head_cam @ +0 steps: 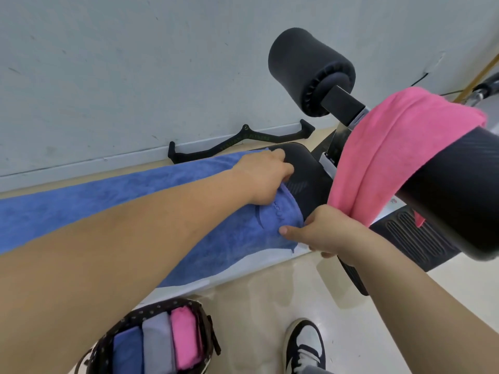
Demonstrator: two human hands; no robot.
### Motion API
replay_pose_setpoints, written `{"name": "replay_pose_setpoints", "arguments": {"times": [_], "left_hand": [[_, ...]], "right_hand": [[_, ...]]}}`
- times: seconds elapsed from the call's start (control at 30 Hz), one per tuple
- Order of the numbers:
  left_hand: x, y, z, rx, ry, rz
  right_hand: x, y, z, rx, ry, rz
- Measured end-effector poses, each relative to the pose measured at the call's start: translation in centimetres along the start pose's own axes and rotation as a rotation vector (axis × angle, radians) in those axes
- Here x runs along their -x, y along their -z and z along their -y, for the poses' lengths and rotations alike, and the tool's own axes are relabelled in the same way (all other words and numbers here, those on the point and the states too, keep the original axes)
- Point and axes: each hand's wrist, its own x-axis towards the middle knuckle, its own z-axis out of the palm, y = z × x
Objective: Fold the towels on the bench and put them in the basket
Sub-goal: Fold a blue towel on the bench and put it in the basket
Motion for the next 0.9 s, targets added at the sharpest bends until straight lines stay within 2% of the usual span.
{"name": "replay_pose_setpoints", "arguments": {"times": [0.13,0.23,0.43,0.57,0.67,0.77,0.9], "left_hand": [[0.5,0.8,-0.1,-0.018,0.148,-0.054],[0.8,1.7,0.0,-0.061,0.247,-0.05],[-0.6,2.0,-1.2,-0.062,0.327,0.002],[-2.8,3.8,-2.6,0.147,0.252,-0.082],[-3.7,4.0,-2.2,0.388,0.178,-0.155],[-2.7,3.0,-0.8,0.389,0.171,-0.177],[0.5,2.6,3.1,0.343,0.229,-0.22]], "right_hand": [[0.9,-0.2,-0.7,-0.369,0.098,0.024],[2.1,0.6,-0.3,-0.524,0.186,0.029],[3.9,2.7,0.5,-0.556,0.19,-0.246],[4.6,2.8,1.0,-0.508,0.221,-0.351],[4.8,3.0,1.0,-0.414,0.26,-0.364],[5.1,2.8,1.5,-0.322,0.296,-0.316],[5.8,1.6,3.9,-0.266,0.439,-0.224]]}}
